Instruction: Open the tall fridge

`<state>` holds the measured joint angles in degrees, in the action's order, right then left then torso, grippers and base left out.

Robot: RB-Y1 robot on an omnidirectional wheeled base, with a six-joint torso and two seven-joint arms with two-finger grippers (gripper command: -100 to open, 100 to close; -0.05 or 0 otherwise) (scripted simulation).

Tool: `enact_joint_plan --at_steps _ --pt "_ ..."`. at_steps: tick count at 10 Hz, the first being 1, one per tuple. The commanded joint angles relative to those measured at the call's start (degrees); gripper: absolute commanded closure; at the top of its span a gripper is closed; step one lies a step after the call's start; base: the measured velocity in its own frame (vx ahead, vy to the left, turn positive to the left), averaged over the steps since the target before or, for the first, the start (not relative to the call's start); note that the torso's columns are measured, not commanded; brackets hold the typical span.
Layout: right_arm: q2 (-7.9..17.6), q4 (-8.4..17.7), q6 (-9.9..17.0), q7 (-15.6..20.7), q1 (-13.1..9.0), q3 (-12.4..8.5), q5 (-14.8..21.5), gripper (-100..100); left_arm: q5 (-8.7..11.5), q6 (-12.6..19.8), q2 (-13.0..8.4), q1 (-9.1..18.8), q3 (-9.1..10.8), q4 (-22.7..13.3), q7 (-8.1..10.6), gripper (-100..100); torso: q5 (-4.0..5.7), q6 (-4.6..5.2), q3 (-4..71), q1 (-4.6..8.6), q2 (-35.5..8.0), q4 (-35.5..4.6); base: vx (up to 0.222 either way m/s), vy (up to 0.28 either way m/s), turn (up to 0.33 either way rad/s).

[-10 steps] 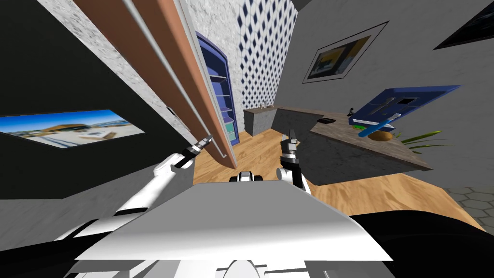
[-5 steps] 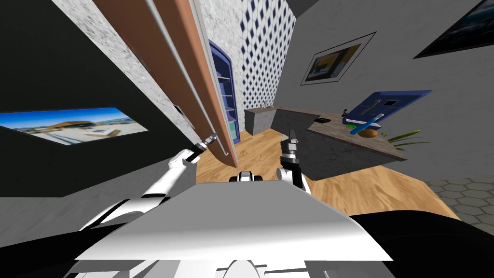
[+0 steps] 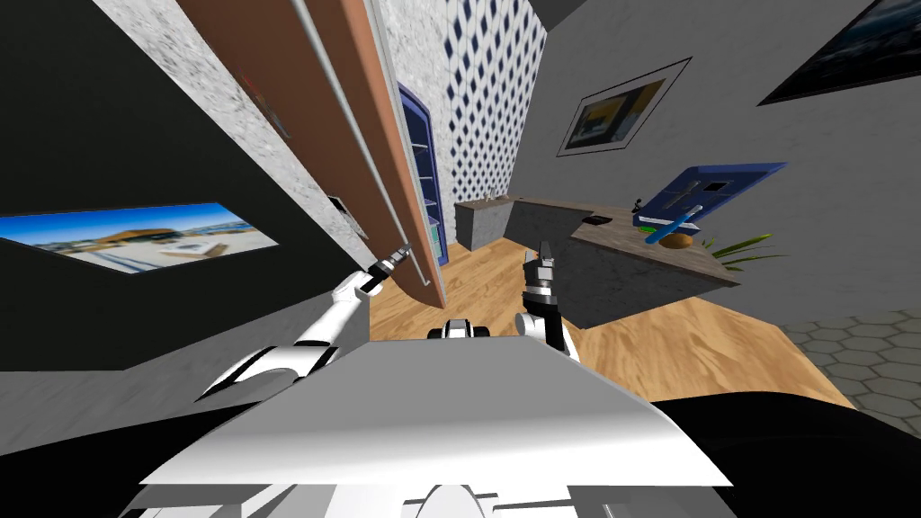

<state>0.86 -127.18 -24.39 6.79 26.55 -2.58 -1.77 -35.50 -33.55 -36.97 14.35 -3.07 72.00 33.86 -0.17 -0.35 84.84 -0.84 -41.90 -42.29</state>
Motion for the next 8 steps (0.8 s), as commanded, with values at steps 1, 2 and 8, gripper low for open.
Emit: enact_joint_plan --at_steps 1,2,8 --pt "0.00 0.00 0.00 0.00 0.00 0.00 0.00 0 -1.97 3.52 2.50 4.76 -1.48 -4.36 0.37 -100 0.01 -0.07 0.00 -0.02 0.00 -0.10 -0.107 0.112 -0.034" --pt "0.00 0.00 0.00 0.00 0.00 0.00 0.00 0 -1.97 3.71 2.50 6.70 -1.48 -4.98 0.37 -100 -0.06 -0.03 -0.01 -0.03 0.01 0.07 -0.098 0.097 -0.037" --pt "0.00 0.00 0.00 0.00 0.00 0.00 0.00 0 -3.38 5.40 4.36 12.52 -2.89 -8.38 0.50 -100 -0.01 -0.17 -0.33 -0.07 -0.51 -0.29 -0.043 0.030 -0.014"
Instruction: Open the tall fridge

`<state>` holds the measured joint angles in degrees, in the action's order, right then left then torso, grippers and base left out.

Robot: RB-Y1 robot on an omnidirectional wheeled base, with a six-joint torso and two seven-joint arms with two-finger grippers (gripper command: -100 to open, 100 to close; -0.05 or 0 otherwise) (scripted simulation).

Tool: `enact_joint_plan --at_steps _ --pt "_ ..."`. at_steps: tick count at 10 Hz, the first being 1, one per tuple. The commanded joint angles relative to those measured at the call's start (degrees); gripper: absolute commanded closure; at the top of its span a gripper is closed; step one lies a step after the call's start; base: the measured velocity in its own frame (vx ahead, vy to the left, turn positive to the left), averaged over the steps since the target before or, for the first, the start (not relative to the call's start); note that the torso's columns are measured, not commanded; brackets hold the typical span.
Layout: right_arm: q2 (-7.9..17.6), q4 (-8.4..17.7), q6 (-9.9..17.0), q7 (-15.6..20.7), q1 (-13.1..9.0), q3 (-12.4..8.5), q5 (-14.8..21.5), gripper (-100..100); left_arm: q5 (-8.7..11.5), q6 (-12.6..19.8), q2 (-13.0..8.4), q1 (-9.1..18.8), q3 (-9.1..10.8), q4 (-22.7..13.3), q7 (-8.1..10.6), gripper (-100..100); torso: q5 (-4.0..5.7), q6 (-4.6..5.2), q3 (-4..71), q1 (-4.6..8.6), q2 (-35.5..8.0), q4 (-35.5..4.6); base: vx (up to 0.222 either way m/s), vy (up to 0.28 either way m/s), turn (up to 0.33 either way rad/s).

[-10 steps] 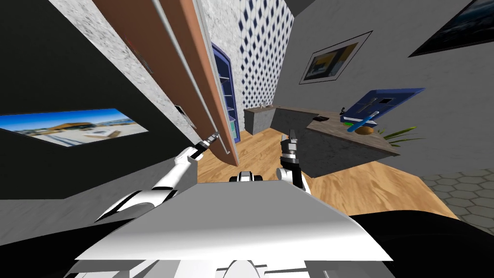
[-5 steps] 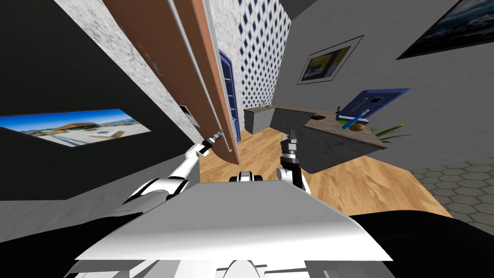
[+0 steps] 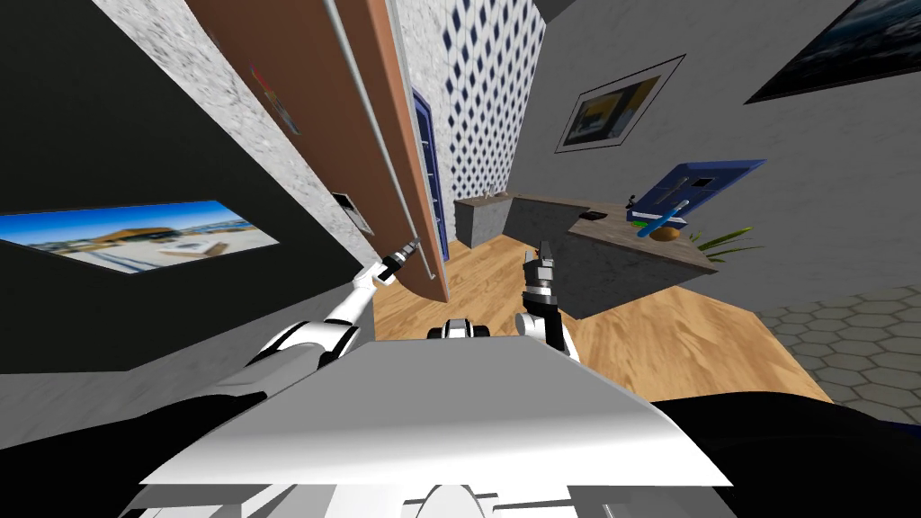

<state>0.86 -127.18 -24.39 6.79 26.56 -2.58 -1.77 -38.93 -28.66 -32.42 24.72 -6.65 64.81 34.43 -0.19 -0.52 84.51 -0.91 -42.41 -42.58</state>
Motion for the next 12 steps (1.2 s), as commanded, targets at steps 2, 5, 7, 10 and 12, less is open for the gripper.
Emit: enact_joint_plan --at_steps 2,5,7,10,12 --pt "0.00 0.00 0.00 0.00 0.00 0.00 0.00 0 -1.35 2.19 1.67 5.53 -0.73 -4.60 0.05 -100 0.12 0.02 0.02 0.22 0.03 -0.12 -0.083 0.085 -0.025" --pt "-0.01 0.00 0.00 0.00 0.01 0.01 0.00 0 -2.75 3.87 3.52 8.25 -2.14 -7.38 0.18 -100 0.26 -0.02 0.10 0.53 0.15 -0.32 -0.037 0.033 0.000" --pt "0.00 0.00 0.00 0.00 0.00 0.00 0.00 0 -2.75 3.87 3.52 11.26 -2.14 -8.00 0.18 -100 0.12 0.11 -0.03 0.37 -0.04 -0.10 -0.064 0.056 -0.025" --pt "0.00 0.00 0.00 0.00 0.00 0.00 0.00 0 -5.55 7.24 7.23 17.11 -4.97 -14.13 0.44 -100 0.13 0.19 -0.07 0.53 -0.08 -0.05 -0.101 0.096 -0.018" --pt "0.00 0.00 0.00 0.00 0.00 0.00 0.00 0 -5.55 7.24 7.23 20.36 -4.97 -14.80 0.44 -100 0.19 0.47 0.01 0.89 0.06 0.23 -0.074 0.068 -0.001"
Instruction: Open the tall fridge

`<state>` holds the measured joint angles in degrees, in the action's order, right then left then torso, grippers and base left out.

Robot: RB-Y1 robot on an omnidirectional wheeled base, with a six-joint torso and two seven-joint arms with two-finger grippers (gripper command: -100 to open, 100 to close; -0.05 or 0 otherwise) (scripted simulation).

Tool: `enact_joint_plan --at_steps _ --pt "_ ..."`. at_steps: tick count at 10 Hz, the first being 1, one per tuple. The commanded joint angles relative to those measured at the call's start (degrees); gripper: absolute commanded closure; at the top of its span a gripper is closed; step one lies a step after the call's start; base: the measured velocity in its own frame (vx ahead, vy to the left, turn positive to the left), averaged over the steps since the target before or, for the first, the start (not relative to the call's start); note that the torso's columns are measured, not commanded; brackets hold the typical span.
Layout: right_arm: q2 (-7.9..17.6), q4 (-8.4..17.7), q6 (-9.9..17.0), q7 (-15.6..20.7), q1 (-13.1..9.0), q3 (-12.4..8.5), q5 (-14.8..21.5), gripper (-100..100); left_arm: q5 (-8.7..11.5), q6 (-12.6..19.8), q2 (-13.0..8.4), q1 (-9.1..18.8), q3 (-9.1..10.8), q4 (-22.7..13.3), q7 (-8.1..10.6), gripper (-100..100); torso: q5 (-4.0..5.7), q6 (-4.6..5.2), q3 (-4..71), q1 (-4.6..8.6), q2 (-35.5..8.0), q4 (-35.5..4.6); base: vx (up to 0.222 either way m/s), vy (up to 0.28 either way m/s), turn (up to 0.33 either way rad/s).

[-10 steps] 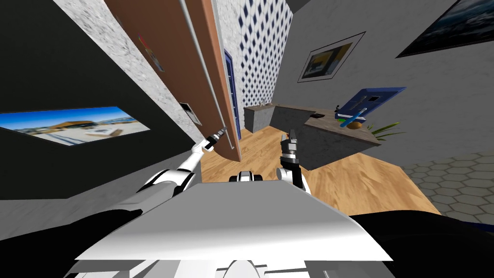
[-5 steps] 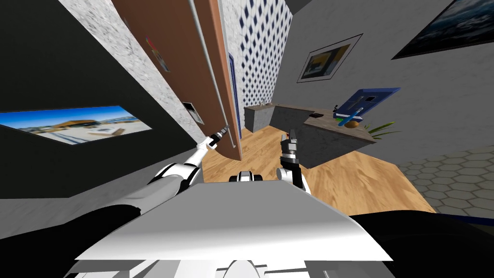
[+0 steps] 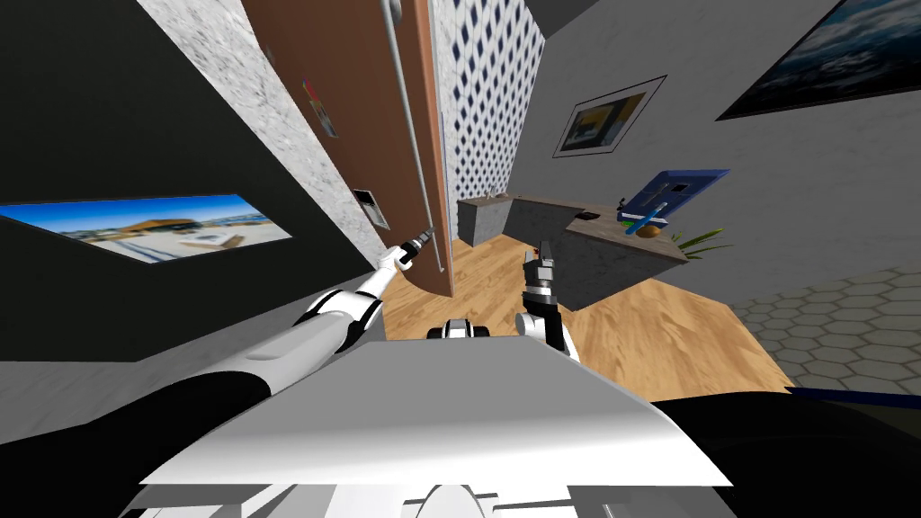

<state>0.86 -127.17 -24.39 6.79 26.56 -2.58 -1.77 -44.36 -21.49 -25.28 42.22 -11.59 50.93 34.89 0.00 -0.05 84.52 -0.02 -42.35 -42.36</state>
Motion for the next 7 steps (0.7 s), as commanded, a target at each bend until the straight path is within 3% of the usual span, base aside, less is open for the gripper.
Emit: enact_joint_plan --at_steps 1,2,7 --pt "0.00 0.00 0.00 0.00 0.01 0.00 0.00 0 -0.04 -0.11 -0.01 2.03 0.09 -1.17 -0.06 -100 0.05 0.04 0.15 0.17 0.25 0.10 -0.012 0.020 -0.001" --pt "-0.01 -0.01 0.00 0.00 0.01 0.01 0.00 0 -0.03 -0.21 -0.04 2.25 0.12 -1.28 -0.07 0 0.04 0.05 0.21 0.22 0.33 0.17 -0.007 0.005 0.001" --pt "-0.01 -0.01 0.00 0.00 0.01 0.01 0.00 0 -0.03 -0.20 -0.04 2.23 0.12 -1.27 -0.07 0 -0.01 0.05 0.03 0.01 0.03 0.06 0.000 0.000 0.000"
